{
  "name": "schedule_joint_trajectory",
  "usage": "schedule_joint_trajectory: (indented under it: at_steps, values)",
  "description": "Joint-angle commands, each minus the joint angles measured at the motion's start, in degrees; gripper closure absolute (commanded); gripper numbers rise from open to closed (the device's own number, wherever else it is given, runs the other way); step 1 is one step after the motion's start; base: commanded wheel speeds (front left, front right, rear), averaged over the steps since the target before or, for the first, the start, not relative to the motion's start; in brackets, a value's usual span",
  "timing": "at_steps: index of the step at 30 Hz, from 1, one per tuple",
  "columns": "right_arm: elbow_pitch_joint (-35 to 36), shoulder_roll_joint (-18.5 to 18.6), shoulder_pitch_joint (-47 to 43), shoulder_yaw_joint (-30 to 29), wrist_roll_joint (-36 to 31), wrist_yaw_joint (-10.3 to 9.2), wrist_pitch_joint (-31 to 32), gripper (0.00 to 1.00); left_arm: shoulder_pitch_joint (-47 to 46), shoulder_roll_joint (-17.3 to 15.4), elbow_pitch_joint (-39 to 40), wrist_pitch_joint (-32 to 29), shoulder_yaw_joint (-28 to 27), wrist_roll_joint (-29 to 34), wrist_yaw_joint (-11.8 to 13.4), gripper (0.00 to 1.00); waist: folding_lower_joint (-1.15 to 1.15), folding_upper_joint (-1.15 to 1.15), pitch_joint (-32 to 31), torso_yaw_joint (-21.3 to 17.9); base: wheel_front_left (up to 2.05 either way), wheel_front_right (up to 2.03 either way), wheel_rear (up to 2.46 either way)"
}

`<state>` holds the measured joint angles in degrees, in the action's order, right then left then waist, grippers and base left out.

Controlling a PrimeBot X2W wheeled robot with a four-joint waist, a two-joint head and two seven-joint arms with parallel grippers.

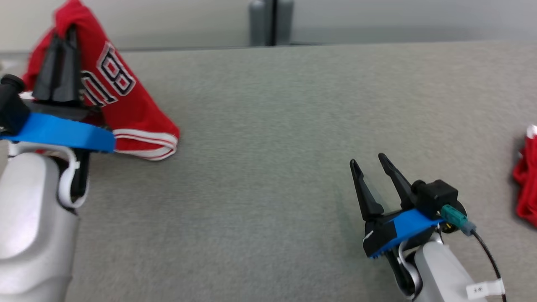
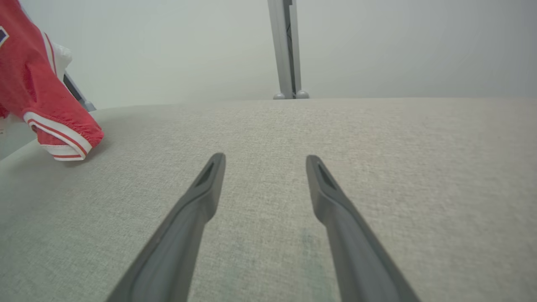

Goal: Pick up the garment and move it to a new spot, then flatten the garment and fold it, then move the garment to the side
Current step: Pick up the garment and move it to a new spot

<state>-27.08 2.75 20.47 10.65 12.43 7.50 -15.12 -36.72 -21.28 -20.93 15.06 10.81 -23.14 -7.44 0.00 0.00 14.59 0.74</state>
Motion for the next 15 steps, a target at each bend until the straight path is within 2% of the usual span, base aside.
schedule_joint_trajectory:
  at_steps: [1, 8, 12, 15]
  values:
    - [0.4, 0.3, -1.4, 0.3, 0.4, -0.01, 0.0, 0.0, 0.3, 0.9, 2.1, 0.2, 1.4, 0.1, -0.1, 1.0, 0.0, 0.0, -3.3, -4.7, 0.0, 0.0, 0.0]
    - [0.7, 0.3, -4.4, 0.1, 1.0, -0.01, 0.0, 0.0, 1.8, 7.0, 9.2, 0.2, 9.2, -1.0, -0.1, 1.0, 0.0, 0.0, -5.8, -11.0, 0.0, 0.0, 0.0]
    - [0.9, 0.2, -5.6, -0.2, 1.1, -0.01, 0.0, 0.0, 3.3, 10.2, 11.4, 0.2, 13.2, -1.4, -0.1, 1.0, 0.0, 0.0, -6.9, -12.8, 0.0, 0.0, 0.0]
    - [1.1, 0.2, -6.2, -0.4, 1.1, -0.01, 0.0, 0.0, 5.0, 11.6, 10.0, 0.2, 14.2, -1.4, -0.1, 1.0, 0.0, 0.0, -7.2, -13.3, 0.0, 0.0, 0.0]
